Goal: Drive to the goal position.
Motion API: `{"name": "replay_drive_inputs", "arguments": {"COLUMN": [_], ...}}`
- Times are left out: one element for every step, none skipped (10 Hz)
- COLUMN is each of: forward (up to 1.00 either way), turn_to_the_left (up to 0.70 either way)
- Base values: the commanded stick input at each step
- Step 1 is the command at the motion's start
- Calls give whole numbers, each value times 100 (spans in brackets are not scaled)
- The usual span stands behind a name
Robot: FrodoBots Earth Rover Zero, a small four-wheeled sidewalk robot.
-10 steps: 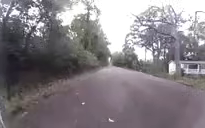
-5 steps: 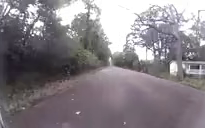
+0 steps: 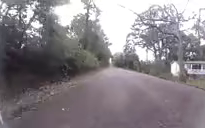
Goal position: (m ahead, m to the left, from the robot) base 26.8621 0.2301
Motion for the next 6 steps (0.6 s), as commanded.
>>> {"name": "replay_drive_inputs", "arguments": {"forward": [70, 70, 70, 70, 70, 70], "turn_to_the_left": [0, 0, 0, 0, 0, 0]}}
